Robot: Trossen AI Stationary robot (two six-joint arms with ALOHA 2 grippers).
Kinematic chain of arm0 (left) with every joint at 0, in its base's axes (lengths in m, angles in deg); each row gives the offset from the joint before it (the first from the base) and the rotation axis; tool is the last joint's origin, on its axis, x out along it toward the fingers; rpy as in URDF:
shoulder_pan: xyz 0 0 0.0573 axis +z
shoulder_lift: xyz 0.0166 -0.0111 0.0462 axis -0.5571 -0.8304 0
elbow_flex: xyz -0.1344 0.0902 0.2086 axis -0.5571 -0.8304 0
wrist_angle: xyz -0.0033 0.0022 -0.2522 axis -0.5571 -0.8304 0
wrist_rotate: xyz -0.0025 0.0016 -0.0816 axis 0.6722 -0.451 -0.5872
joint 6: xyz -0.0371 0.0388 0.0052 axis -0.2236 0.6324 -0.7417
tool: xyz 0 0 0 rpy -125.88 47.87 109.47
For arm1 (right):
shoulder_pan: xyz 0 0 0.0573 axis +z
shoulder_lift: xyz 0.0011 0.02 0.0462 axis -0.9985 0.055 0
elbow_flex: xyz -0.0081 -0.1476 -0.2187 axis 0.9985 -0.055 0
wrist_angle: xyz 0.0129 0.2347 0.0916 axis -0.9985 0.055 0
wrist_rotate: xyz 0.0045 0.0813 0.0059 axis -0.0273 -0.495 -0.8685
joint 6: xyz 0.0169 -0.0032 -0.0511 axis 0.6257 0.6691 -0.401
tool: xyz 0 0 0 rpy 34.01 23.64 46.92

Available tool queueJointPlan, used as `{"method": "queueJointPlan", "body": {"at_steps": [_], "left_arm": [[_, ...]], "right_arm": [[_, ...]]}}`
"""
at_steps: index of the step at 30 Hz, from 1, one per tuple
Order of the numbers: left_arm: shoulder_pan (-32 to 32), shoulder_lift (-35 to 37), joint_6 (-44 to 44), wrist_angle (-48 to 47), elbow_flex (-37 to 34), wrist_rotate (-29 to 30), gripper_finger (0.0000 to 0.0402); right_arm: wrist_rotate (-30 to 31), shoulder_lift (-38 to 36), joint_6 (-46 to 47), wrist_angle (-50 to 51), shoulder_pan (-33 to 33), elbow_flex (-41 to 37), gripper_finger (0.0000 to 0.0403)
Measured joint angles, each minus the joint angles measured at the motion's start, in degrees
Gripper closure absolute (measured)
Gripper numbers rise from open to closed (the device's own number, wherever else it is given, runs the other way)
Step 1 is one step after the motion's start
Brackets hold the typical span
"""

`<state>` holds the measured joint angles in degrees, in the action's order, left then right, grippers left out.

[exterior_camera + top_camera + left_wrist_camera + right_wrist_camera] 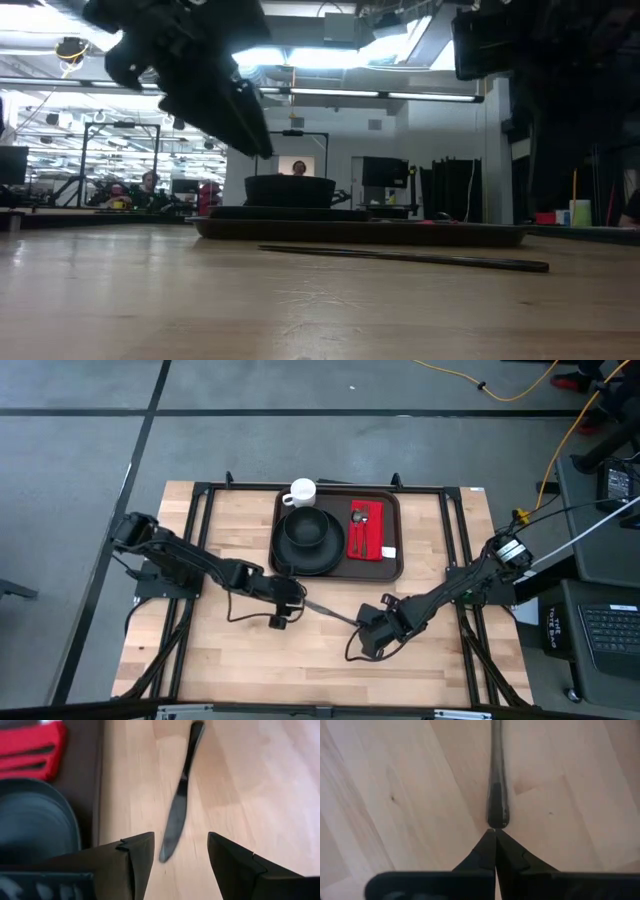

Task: Set up tray
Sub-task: Put the black table knife on the red table napkin to the right of the black fork

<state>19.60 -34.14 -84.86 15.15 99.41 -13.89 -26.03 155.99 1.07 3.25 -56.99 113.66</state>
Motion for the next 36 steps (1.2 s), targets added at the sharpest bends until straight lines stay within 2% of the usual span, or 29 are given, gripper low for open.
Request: {"method": "queueJointPlan", "body": {"at_steps": [7,12,36], "left_arm": [[-0.33,-4.69,1.75,-3.07,3.6,0.26,0.0226],[-0.26,-4.71,1.7,-3.15,3.6,0.27,0.0226],[-0.26,-4.68,2.59,-2.84,3.6,0.27,0.0227]], "right_arm": [[0.87,0.0,0.16,0.97,0.76,0.0,0.0403],[3.79,0.01,0.09,1.06,1.62,-0.01,0.0403],[4.93,4.68,0.09,-1.01,2.24,-0.02,0.0403]]}}
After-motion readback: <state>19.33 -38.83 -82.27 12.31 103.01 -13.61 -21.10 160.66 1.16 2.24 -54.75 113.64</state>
